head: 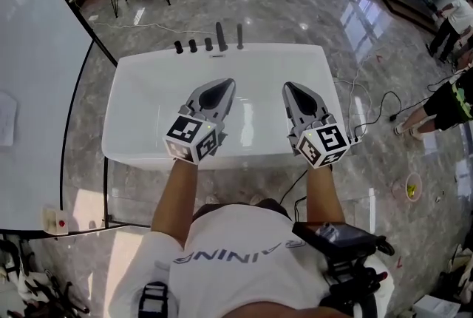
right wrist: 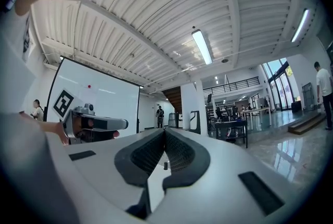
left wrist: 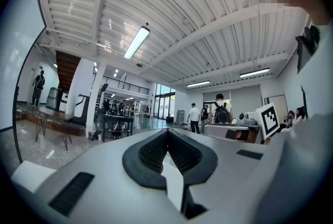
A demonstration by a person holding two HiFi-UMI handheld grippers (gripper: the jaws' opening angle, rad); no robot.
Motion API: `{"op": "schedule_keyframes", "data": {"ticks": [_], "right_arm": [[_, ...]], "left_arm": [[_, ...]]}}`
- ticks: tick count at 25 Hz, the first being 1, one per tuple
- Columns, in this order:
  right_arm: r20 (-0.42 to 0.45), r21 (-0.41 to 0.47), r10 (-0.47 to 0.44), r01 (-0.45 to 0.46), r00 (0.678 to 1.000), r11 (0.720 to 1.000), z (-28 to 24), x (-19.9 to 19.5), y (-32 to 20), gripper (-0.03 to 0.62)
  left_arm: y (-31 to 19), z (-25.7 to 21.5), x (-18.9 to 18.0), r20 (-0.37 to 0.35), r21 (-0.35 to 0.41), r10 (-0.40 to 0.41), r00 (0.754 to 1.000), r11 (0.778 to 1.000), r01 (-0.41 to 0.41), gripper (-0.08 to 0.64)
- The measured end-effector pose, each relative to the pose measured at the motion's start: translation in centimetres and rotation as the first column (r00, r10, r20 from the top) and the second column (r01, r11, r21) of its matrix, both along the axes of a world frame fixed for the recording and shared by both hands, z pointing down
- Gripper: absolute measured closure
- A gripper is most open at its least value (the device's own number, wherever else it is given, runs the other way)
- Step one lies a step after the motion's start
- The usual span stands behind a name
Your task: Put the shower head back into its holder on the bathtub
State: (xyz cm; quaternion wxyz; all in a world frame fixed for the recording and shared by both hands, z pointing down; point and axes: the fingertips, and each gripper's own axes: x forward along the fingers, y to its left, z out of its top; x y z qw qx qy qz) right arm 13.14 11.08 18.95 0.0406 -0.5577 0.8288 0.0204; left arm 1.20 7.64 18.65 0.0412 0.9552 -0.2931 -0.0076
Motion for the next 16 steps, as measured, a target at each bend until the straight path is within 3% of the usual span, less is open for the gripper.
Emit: {"op": "schedule_keyframes", "data": {"ticks": [5, 16], "right_arm": [[-0.032, 0.0, 0.015, -0.015, 0.999, 1.0, -0.5, -3.3, 0.3, 0.58], [-0.064, -0.007, 0.067, -0.067, 0.996, 0.998, -1.8, -4.2, 0.8, 0.58]], "left_arm": [[-0.4, -0.4, -3.0, -0.023, -0.002, 0.019, 1.0, 1.0, -0.019, 0.546], [-0.2, -1.0, -3.9, -0.044, 0.009, 0.074, 0.996, 0.997, -0.074, 0.546]]}}
